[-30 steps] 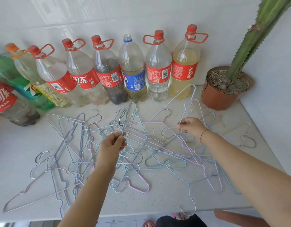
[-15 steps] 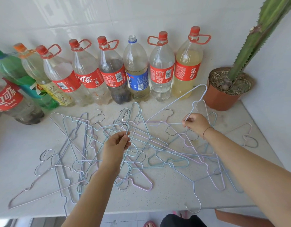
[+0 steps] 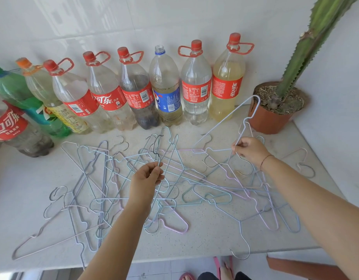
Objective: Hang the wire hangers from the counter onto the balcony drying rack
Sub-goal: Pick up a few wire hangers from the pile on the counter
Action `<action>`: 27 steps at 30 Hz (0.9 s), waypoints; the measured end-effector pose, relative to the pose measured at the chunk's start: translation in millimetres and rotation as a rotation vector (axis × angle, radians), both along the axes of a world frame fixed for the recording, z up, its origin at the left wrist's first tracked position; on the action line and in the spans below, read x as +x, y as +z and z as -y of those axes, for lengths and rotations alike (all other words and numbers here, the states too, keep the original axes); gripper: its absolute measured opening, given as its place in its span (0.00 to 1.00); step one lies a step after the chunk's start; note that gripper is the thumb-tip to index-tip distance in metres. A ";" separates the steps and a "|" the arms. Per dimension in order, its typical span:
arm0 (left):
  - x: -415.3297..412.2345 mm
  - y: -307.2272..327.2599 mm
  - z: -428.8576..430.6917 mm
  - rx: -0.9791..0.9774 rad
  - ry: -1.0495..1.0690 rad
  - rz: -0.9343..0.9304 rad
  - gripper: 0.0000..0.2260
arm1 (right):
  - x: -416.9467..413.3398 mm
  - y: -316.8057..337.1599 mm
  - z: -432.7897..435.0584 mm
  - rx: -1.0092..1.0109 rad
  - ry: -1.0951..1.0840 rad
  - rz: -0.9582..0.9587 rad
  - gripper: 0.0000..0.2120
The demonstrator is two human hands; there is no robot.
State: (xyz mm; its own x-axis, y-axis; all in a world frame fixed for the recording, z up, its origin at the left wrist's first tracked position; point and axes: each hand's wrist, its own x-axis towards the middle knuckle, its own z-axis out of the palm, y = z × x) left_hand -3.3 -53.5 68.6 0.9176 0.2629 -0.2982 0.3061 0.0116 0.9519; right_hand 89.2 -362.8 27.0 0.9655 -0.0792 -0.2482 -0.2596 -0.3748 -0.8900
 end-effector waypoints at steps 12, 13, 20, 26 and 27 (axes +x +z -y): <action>-2.1 16.1 -1.0 -0.050 -0.002 0.031 0.07 | -23.2 35.0 -54.6 0.294 -0.379 -0.044 0.19; -3.2 17.3 -2.4 -0.054 0.000 0.035 0.07 | -24.8 34.6 -57.4 0.294 -0.400 -0.033 0.19; -14.6 25.4 -9.2 -0.067 0.008 0.063 0.07 | -27.3 31.4 -63.0 0.343 -0.401 -0.176 0.09; -23.2 26.1 -18.3 -0.051 0.005 0.058 0.07 | -41.6 24.7 -68.3 0.484 -0.402 -0.362 0.10; -24.5 25.7 -20.1 -0.050 0.004 0.056 0.07 | -45.6 25.5 -69.4 0.546 -0.420 -0.390 0.10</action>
